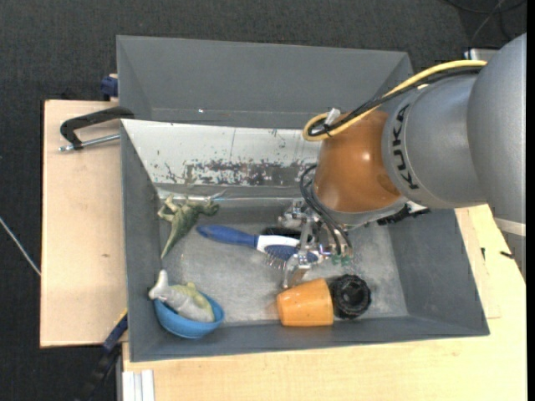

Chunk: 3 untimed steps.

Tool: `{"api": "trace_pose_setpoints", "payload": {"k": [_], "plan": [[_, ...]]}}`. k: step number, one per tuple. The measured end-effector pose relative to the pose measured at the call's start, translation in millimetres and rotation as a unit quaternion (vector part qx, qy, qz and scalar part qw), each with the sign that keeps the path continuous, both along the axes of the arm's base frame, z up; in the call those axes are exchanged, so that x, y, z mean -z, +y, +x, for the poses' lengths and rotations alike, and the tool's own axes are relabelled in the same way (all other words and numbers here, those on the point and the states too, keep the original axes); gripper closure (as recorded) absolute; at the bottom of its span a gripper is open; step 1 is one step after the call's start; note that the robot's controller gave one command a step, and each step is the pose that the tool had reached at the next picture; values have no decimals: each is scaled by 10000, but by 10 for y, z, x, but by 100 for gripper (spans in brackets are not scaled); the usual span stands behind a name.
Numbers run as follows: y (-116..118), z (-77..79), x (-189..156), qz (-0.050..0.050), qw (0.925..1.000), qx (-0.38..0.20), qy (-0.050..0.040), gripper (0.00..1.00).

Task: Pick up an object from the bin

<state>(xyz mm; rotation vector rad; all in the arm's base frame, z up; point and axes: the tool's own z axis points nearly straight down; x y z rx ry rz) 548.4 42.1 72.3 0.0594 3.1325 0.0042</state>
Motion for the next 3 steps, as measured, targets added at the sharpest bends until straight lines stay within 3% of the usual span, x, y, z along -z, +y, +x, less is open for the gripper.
{"api": "trace_pose_setpoints", "payload": {"k": [1, 2, 3], "plan": [[5, 27, -41, 5, 10000, 3, -60, 100], [49, 45, -1167, -4, 10000, -84, -21, 100], [-40, -86, -1971, -10, 9999, -135, -23, 100]]}}
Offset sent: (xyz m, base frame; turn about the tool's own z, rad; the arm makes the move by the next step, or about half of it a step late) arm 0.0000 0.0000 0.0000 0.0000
